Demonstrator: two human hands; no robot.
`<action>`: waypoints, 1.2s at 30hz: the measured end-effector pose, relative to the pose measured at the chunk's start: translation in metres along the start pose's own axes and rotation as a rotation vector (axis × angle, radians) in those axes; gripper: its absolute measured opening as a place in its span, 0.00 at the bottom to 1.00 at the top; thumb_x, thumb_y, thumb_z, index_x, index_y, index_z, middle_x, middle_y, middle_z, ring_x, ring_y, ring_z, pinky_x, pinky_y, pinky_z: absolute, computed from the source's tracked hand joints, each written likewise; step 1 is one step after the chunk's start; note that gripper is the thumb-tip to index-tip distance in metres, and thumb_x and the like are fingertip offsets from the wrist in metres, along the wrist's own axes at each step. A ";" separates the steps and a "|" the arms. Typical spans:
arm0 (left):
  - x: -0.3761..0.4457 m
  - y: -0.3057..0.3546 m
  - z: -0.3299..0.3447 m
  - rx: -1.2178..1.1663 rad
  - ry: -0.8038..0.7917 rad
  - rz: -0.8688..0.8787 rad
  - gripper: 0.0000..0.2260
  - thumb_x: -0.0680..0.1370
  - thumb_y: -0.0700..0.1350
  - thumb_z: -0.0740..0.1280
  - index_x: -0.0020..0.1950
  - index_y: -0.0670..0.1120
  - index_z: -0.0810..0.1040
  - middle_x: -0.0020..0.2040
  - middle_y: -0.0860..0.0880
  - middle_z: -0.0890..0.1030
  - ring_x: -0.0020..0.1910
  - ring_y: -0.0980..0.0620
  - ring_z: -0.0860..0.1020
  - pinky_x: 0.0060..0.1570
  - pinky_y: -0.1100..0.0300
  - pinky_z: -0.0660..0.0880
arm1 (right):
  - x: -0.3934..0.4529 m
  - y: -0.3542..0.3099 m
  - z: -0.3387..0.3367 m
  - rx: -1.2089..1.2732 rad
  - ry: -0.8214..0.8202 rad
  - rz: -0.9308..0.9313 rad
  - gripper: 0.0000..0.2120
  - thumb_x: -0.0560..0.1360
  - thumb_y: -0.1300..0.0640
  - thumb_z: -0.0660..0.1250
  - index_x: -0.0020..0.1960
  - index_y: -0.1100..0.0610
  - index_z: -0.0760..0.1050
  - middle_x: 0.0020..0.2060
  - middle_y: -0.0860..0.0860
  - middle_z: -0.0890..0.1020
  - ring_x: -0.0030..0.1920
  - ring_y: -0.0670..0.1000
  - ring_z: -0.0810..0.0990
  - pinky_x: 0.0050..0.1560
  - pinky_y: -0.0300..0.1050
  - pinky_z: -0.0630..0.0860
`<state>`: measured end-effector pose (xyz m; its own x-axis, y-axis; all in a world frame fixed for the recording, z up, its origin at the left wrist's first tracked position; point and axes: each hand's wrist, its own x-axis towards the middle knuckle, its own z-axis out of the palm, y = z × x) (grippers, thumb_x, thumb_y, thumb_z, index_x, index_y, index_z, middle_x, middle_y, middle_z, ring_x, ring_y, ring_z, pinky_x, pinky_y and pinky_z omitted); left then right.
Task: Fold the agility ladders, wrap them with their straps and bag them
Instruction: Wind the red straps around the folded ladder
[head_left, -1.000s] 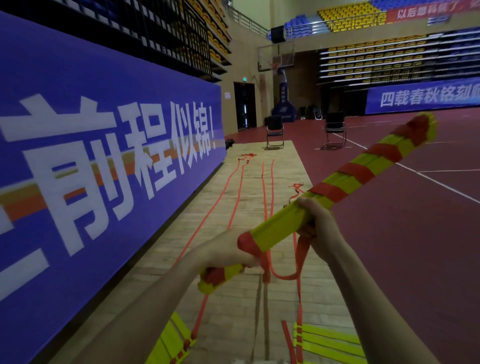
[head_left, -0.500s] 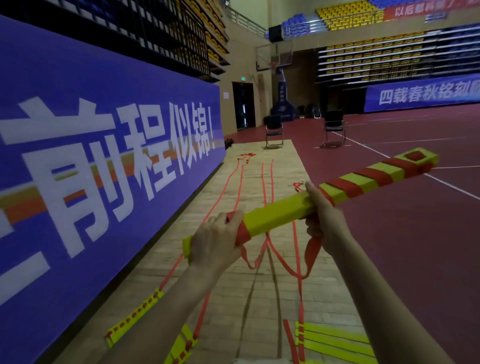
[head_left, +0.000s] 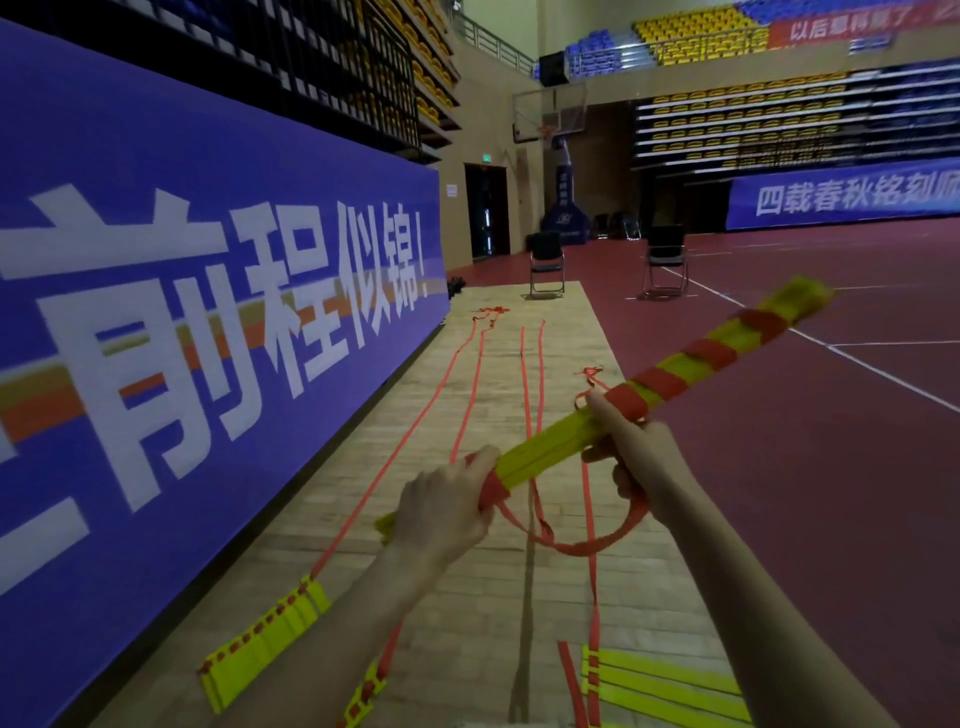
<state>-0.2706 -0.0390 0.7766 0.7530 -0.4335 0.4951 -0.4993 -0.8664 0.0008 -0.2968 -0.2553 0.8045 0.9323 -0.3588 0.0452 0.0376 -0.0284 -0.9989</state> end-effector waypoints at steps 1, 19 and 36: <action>-0.001 0.001 0.003 0.098 0.055 0.010 0.22 0.76 0.51 0.64 0.68 0.58 0.64 0.54 0.50 0.79 0.52 0.43 0.79 0.43 0.52 0.75 | 0.000 0.001 0.003 0.036 0.013 0.021 0.24 0.72 0.40 0.71 0.43 0.63 0.80 0.32 0.55 0.83 0.20 0.46 0.66 0.21 0.38 0.63; 0.014 -0.005 -0.006 0.241 0.537 0.175 0.29 0.61 0.51 0.78 0.59 0.48 0.74 0.44 0.45 0.79 0.37 0.42 0.80 0.35 0.52 0.76 | -0.006 0.000 0.028 0.367 0.118 0.096 0.19 0.71 0.41 0.71 0.43 0.58 0.74 0.28 0.53 0.74 0.23 0.48 0.69 0.26 0.41 0.67; 0.014 0.019 -0.020 0.092 0.150 0.030 0.26 0.67 0.54 0.73 0.61 0.50 0.69 0.48 0.48 0.80 0.45 0.44 0.80 0.41 0.54 0.74 | -0.004 0.005 0.005 0.336 -0.035 0.004 0.17 0.73 0.45 0.70 0.42 0.60 0.75 0.29 0.58 0.75 0.21 0.46 0.64 0.21 0.38 0.60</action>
<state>-0.2780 -0.0562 0.8015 0.6625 -0.4238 0.6176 -0.4743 -0.8755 -0.0919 -0.2987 -0.2495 0.7996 0.9442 -0.3260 0.0464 0.1446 0.2840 -0.9479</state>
